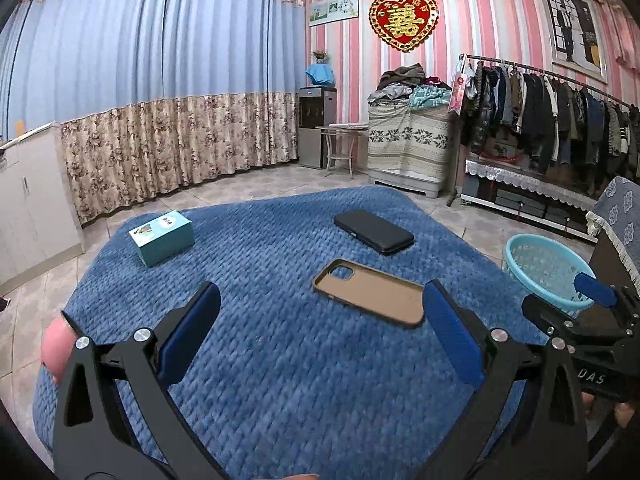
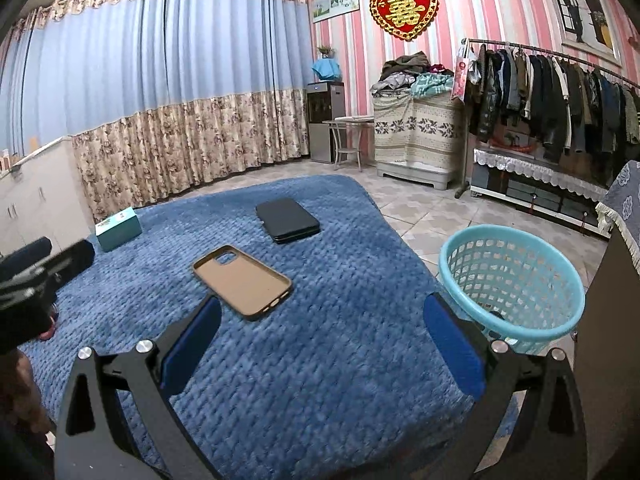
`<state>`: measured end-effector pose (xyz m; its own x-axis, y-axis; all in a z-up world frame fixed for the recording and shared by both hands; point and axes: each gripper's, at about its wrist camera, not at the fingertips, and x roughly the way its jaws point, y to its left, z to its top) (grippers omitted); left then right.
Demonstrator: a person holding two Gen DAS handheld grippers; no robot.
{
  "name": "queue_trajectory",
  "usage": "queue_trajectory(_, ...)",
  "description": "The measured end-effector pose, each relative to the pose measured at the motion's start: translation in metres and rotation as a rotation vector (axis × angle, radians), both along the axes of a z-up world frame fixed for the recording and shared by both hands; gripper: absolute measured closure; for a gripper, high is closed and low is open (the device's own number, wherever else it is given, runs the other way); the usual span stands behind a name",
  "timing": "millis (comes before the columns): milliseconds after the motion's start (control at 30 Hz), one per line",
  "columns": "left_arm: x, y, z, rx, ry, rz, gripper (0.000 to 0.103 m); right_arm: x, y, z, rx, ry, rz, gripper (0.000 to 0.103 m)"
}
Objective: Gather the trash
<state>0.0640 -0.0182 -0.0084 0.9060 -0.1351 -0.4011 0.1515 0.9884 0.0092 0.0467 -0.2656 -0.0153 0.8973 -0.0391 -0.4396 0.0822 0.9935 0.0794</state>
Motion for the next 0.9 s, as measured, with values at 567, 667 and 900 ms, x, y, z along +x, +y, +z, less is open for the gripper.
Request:
queue_trajectory(567,-0.023,-0.006,-0.014,0.031,-0.01,0.007,0.005,-0.022,0.002,-0.005,-0.009,-0.042,-0.003,0.004)
queue_trajectory(667,-0.023,-0.007,-0.017,0.032,-0.003,0.013,0.005,-0.024,0.003,-0.007,-0.006,-0.04,0.002,0.004)
queue_trajectory(900,-0.022,-0.011,-0.017,0.048,-0.008,0.01,0.005,-0.024,0.005,-0.007,-0.008,-0.043,0.008,0.004)
